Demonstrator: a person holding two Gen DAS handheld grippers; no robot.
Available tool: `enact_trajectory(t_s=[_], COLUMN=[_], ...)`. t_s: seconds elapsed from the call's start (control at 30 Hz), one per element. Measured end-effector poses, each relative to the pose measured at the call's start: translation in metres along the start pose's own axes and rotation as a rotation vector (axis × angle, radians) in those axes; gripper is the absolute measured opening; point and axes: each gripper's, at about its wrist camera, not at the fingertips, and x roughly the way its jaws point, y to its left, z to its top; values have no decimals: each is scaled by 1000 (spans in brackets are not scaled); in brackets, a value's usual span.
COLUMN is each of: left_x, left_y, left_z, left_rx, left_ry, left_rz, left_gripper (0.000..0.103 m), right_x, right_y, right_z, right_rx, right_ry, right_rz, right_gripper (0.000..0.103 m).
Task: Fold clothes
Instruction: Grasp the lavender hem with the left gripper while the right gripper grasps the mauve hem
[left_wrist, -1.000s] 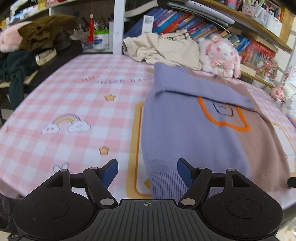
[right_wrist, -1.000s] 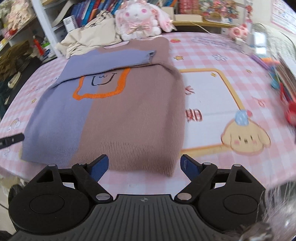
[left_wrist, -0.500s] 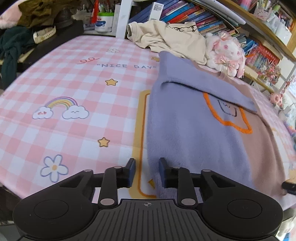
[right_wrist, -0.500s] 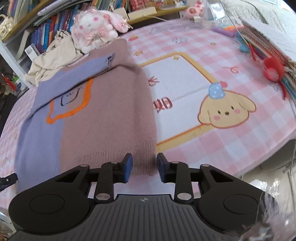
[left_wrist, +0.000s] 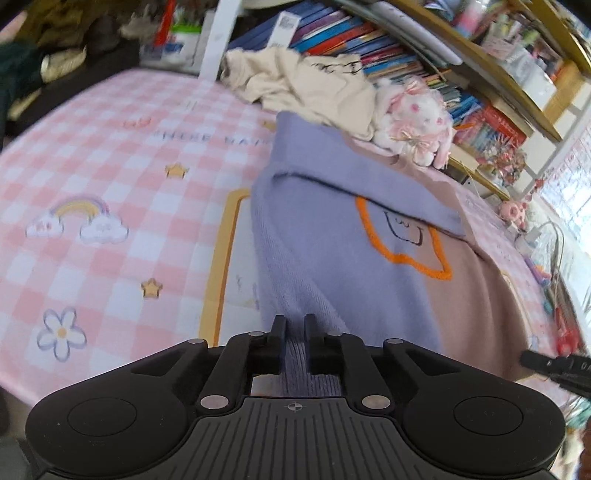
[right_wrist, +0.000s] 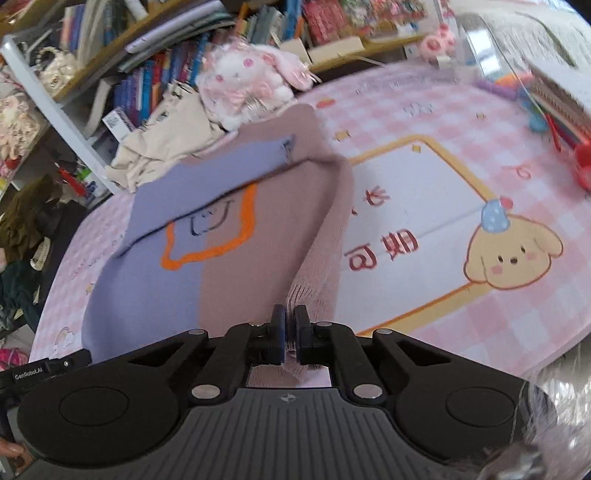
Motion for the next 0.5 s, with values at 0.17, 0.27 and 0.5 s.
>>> enact_trajectory(t_s=[0.17, 0.27, 0.5], left_x=[5, 7, 15], left_y=[16, 29, 47], left_z=[-6, -9, -9], left_rx=[-115, -207, -360], left_ry=[49, 72, 76], left_rz=[-80, -137, -191], left_gripper=[26, 27, 28], right_x=[8, 13, 23], right_y=[-12, -19, -30], right_z=[-1, 0, 8], right_rx=[17, 26, 74], right_ry=[37, 51, 81], right_rz=[-22, -35, 3], right_gripper=[23, 24, 24])
